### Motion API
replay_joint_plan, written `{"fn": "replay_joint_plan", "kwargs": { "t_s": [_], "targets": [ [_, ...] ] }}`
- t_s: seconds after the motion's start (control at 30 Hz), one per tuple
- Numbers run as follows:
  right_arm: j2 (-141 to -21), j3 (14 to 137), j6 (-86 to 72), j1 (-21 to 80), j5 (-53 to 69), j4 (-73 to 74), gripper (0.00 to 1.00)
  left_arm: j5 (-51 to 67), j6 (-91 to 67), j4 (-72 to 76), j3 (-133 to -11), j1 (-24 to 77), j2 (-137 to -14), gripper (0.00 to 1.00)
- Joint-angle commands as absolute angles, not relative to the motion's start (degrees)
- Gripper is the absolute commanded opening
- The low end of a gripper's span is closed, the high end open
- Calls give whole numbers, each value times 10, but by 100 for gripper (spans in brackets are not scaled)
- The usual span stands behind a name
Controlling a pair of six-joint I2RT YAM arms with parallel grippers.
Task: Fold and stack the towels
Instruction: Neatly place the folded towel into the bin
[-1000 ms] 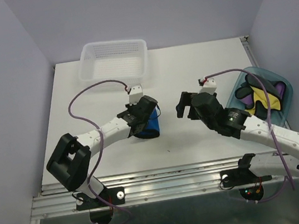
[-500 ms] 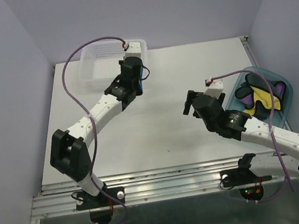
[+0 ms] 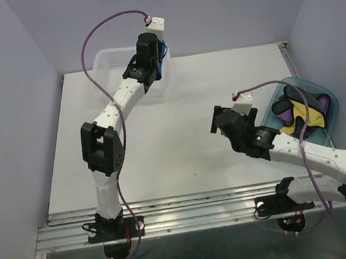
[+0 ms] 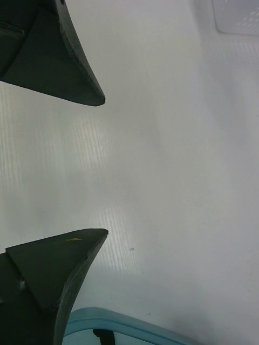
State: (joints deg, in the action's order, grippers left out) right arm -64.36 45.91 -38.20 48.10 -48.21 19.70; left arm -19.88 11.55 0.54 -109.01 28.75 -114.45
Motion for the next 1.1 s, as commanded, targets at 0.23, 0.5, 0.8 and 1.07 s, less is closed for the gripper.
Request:
{"fn": "replay_joint_plan", "kwargs": {
  "t_s": [0.23, 0.5, 0.8, 1.07],
  "targets": [
    [-671, 495, -378, 483, -520, 174, 100, -154, 101, -38, -1272, 248, -1265, 0],
    [-688, 504, -379, 483, -515, 181, 100, -91, 43, -35, -1266, 221, -1295, 0],
    [-700, 509, -383, 483, -519, 186, 100, -81, 8, -40, -1294, 219, -1347, 0],
    [-719, 517, -386, 482, -527, 193, 100, -85, -22, -52, -1302, 210, -1372, 0]
  ]
}}
